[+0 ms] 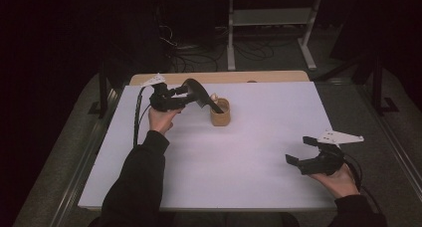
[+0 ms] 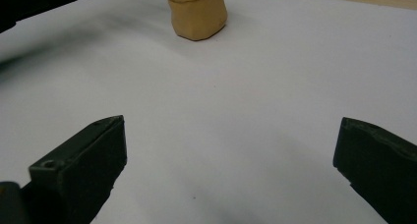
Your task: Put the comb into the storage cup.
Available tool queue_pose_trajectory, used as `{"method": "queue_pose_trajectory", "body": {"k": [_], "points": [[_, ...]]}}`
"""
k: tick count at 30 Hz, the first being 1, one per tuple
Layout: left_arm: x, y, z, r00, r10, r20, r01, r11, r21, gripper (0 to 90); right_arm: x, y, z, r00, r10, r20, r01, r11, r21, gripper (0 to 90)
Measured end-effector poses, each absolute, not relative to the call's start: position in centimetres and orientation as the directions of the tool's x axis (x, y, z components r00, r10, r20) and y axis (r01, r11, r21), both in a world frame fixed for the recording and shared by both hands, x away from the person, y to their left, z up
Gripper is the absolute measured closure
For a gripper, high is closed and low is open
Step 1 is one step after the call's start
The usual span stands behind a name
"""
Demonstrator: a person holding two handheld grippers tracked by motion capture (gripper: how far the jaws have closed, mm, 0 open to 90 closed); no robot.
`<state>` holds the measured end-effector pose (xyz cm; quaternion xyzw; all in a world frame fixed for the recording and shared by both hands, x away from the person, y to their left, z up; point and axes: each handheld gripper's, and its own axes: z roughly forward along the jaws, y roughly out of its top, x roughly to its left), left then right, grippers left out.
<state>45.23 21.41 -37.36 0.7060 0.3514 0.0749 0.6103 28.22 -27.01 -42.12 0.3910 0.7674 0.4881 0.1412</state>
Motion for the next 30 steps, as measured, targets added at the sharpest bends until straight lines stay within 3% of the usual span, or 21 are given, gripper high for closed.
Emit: {"method": "queue_pose_trajectory", "body": {"k": [10,30], "points": [[44.3,23.4,-37.4,0.711,0.633,-0.307,0.381,0.021,0.925,0.3,28.3,-27.1,-42.1,-0.655,0.737,0.165,0.463,0.219,0.859,0.0],[42.0,27.3,-37.6,0.698,0.647,-0.307,0.343,0.074,0.937,0.0,28.5,-26.8,-42.3,-0.658,0.738,0.15,0.465,0.24,0.852,0.0]]}}
